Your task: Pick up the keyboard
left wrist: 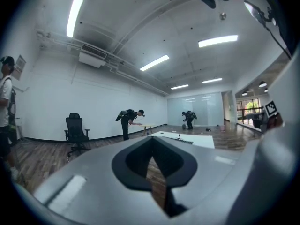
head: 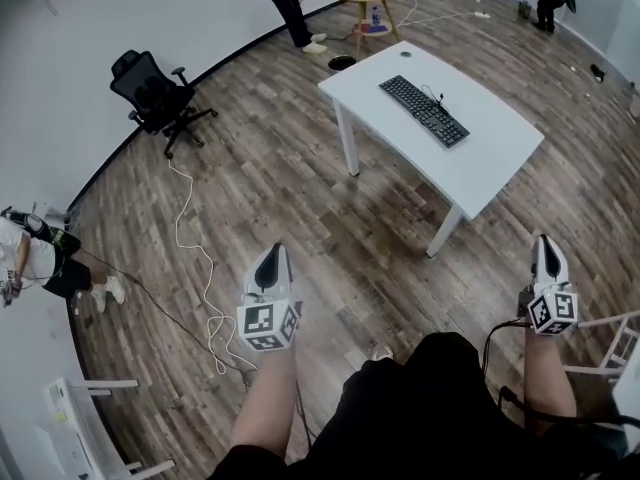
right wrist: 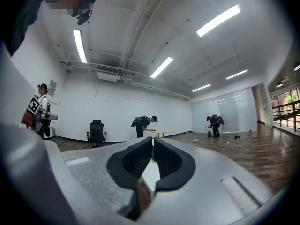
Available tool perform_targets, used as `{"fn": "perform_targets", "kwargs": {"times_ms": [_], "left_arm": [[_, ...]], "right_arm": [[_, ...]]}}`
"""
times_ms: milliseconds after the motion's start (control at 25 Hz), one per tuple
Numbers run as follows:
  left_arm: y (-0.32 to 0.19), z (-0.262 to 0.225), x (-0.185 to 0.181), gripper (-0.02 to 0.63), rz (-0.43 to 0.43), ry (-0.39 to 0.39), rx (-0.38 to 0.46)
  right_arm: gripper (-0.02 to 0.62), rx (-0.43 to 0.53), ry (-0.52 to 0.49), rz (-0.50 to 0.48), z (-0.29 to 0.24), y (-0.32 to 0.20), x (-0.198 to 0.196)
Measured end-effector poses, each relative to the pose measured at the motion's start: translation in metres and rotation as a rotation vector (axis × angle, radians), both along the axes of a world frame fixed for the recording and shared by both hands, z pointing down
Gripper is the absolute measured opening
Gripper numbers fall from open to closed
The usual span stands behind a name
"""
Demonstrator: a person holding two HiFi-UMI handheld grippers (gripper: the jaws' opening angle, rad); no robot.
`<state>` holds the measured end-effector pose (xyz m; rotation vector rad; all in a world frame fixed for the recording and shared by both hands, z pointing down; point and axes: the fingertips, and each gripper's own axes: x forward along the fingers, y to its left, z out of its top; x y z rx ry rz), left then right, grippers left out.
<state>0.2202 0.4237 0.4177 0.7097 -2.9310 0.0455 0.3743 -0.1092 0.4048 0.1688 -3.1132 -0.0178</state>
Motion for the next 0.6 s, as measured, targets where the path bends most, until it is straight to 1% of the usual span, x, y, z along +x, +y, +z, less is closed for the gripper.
{"fn": "perform_targets", "kwargs": {"times_ms": [160,320,600], "left_arm": [[0.007,-0.004,-0.017,0.002,-0.005,-0.018,0.007],[0.016,-0.002,-0.031,0.002,-0.024,-0.011,0.012],[0.038,0.001,-0.072,0.002,-0.069,-0.008,-0.024]], "right_arm": [[0.003,0.028,-0.006,-0.039,-0.008,0.015,-0.022],[0.003,0.009,-0.015,-0.041,-0.002,0.018,-0.049],[0.003,-0.015,-0.031,-0.054,0.016,0.020,-0.115]]}}
